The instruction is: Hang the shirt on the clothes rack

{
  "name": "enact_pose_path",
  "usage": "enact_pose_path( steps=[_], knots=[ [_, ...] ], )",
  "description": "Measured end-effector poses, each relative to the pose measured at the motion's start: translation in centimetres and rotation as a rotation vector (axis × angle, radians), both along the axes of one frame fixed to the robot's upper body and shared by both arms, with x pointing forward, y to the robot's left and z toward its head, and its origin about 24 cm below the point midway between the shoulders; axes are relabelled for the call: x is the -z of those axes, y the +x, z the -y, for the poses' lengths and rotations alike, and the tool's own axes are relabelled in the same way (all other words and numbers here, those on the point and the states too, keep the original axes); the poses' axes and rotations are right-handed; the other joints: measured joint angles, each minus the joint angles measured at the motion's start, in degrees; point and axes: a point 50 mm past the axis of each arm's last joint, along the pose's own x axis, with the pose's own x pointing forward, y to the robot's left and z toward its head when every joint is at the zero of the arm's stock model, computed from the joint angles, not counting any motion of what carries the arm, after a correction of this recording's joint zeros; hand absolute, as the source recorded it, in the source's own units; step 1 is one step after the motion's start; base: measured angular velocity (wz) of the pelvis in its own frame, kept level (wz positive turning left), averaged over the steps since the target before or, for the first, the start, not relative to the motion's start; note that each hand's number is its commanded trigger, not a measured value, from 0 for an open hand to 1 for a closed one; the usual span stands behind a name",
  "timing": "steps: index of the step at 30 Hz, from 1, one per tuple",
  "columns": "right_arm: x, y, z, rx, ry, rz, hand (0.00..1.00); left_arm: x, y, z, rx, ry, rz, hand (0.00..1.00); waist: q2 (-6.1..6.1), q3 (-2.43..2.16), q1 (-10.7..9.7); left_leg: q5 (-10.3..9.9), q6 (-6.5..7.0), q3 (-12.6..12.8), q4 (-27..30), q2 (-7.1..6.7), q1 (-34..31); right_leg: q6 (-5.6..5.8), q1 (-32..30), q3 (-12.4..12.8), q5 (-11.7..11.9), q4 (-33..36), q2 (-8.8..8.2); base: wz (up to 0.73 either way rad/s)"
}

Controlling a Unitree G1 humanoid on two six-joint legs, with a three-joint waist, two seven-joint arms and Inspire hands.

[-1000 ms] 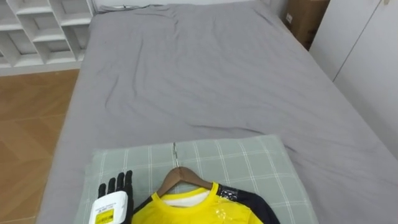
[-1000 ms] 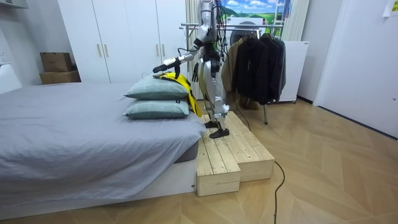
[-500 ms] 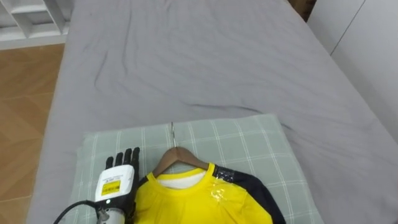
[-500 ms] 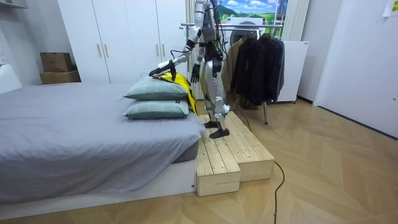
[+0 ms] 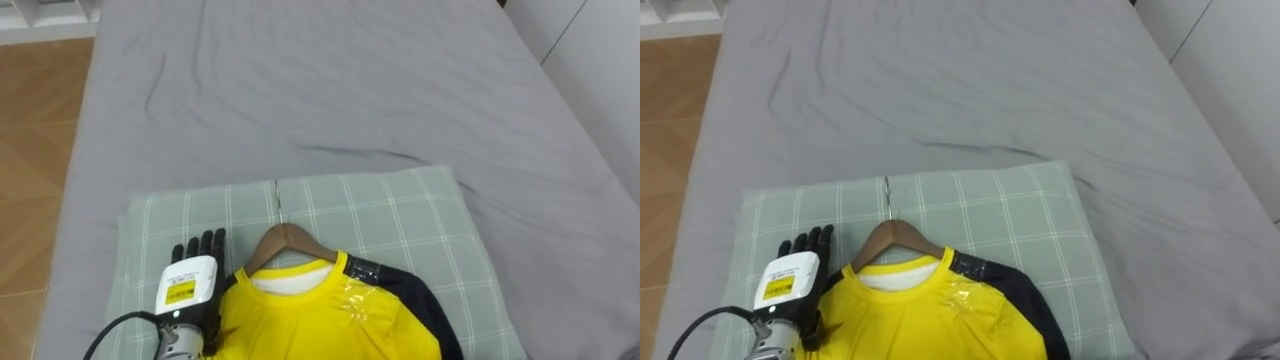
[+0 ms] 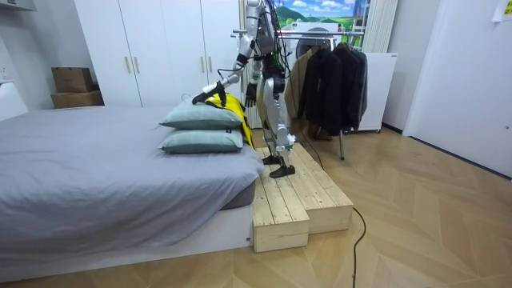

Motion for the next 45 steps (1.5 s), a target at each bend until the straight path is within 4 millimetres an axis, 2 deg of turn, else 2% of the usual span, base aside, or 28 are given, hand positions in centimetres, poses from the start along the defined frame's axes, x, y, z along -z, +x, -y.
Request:
enact_pose_path(
  steps=[4,7,14,17,19,20,21,22,23,25,26,37,45],
  knots=[
    [-0.3,1.0,-0.4,-0.01,0.011,0.015,0.0,0.2,-0.1,0.6,-0.011,-0.02,-0.006,0.0,-1.09,0.45,0.3,0.3,0.03,0.0,0.0,-0.11,0.0,0.0,0.0,-0.6,0.0,0.1,-0.18,0.05],
    [-0.4,1.4,-0.8,-0.001,0.025,0.026,0.0,0.3,-0.1,0.7,-0.017,-0.024,-0.012,0.0,-1.67,0.2,0.5,0.3,0.03,0.0,0.0,-0.12,0.0,0.0,0.0,-1.1,0.0,0.1,-0.2,0.01],
    [-0.2,1.2,-1.4,-0.004,0.037,0.012,0.0,0.4,-0.2,1.1,-0.012,-0.033,-0.017,0.0,-1.87,0.08,1.3,0.4,0.04,0.0,0.0,-0.23,0.4,0.01,0.0,-1.2,0.0,0.7,-0.38,0.0],
    [-0.1,1.0,-1.3,-0.008,0.034,0.002,0.0,0.5,-0.2,1.4,-0.01,-0.04,-0.02,0.0,-2.14,-0.11,1.8,0.5,0.22,0.0,0.0,-0.29,0.4,0.01,0.0,-1.2,0.0,1.0,-0.53,0.02],
    [-0.2,1.1,-1.3,-0.006,0.036,0.004,0.0,0.6,-0.3,1.4,-0.017,-0.046,-0.028,0.04,-2.27,-0.19,1.8,0.5,0.23,-0.2,0.0,-0.35,0.4,0.01,0.0,-1.2,0.0,1.0,-0.65,0.0],
    [-0.2,1.1,-1.3,-0.006,0.037,0.005,0.0,0.6,-0.3,1.4,-0.022,-0.052,-0.029,0.09,-2.3,-0.21,1.8,0.5,0.23,-0.2,0.0,-0.37,0.4,0.01,0.0,-1.2,0.0,1.0,-0.68,0.0],
    [-0.1,1.1,-1.4,-0.014,0.035,0.003,0.0,0.7,-0.4,1.5,-0.024,-0.053,-0.034,0.25,-2.33,-0.26,1.9,0.5,0.23,-0.2,0.0,-0.39,0.4,0.01,0.0,-1.2,0.0,1.0,-0.71,0.0],
    [-0.1,1.1,-1.5,-0.024,0.033,0.001,0.0,0.8,-0.5,1.5,-0.025,-0.053,-0.038,0.32,-2.35,-0.28,1.9,0.5,0.23,-0.2,0.0,-0.4,0.4,0.01,0.0,-1.2,0.0,1.0,-0.72,0.0],
    [-0.1,1.1,-1.5,-0.025,0.033,0.0,0.0,0.8,-0.5,1.5,-0.026,-0.053,-0.039,0.47,-2.37,-0.3,1.9,0.5,0.24,-0.2,0.0,-0.41,0.4,0.01,0.0,-1.1,0.0,1.0,-0.72,0.0],
    [-0.1,1.0,-1.5,-0.027,0.03,-0.005,0.0,0.9,-0.6,1.4,-0.032,-0.048,-0.039,0.85,-2.45,-0.35,1.9,0.5,0.24,-0.2,0.0,-0.4,0.4,0.01,0.0,-1.0,0.0,1.0,-0.7,0.0],
    [-0.1,1.0,-1.5,-0.027,0.029,-0.007,0.0,0.9,-0.6,1.4,-0.034,-0.048,-0.035,1.0,-2.48,-0.37,1.9,0.5,0.24,-0.2,0.0,-0.4,0.4,0.01,0.0,-1.0,0.0,1.0,-0.7,0.0],
    [0.0,0.9,-1.8,-0.048,0.01,-0.018,0.0,-0.1,0.1,0.7,-0.086,-0.02,0.06,1.0,-3.77,-1.23,2.0,0.5,0.22,-0.1,0.0,-0.38,0.6,0.02,0.1,-1.0,0.0,1.0,-0.65,0.0],
    [0.1,0.8,-2.0,-0.045,0.014,-0.034,0.0,0.0,0.0,0.6,-0.09,-0.014,0.058,1.0,-3.72,-1.18,1.9,0.5,0.22,-0.1,-0.1,-0.32,0.7,0.02,0.2,-1.0,0.0,0.9,-0.58,0.0]
  ],
)
